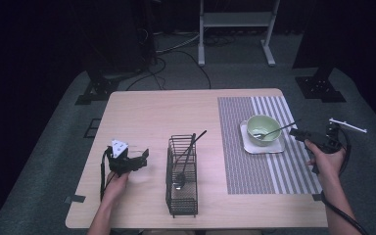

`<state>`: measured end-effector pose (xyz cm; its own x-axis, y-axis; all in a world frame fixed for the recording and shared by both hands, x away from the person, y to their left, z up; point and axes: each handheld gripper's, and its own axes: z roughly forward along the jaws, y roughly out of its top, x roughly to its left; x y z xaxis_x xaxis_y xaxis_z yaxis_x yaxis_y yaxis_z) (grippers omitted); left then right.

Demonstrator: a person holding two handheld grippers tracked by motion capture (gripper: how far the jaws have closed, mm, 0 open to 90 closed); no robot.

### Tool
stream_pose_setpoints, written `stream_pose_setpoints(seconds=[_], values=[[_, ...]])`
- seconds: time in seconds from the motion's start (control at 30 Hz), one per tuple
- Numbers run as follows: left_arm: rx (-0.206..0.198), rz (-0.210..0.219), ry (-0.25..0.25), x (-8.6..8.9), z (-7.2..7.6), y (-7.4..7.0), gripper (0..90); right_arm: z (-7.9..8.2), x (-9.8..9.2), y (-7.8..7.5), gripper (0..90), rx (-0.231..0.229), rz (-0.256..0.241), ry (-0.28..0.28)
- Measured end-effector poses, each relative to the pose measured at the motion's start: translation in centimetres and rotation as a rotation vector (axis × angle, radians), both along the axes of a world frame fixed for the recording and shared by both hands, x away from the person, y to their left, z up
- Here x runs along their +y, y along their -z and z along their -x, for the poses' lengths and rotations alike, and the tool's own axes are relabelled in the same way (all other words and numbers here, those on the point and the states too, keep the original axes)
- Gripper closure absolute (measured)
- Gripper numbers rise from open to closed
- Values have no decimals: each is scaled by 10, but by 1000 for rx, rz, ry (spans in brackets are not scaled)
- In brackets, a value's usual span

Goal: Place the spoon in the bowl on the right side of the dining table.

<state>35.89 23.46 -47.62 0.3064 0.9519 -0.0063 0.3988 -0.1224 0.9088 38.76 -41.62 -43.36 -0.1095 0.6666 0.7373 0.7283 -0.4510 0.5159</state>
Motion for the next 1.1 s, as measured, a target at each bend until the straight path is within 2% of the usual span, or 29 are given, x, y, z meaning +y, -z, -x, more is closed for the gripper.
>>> stream_pose_setpoints(seconds=[0.37,1.1], values=[[4,-4,2,0,0,0,3,6,9,4,314,3,29,-51],[7,-8,4,0,0,0,3,19,20,6,309,-12,33,-99]])
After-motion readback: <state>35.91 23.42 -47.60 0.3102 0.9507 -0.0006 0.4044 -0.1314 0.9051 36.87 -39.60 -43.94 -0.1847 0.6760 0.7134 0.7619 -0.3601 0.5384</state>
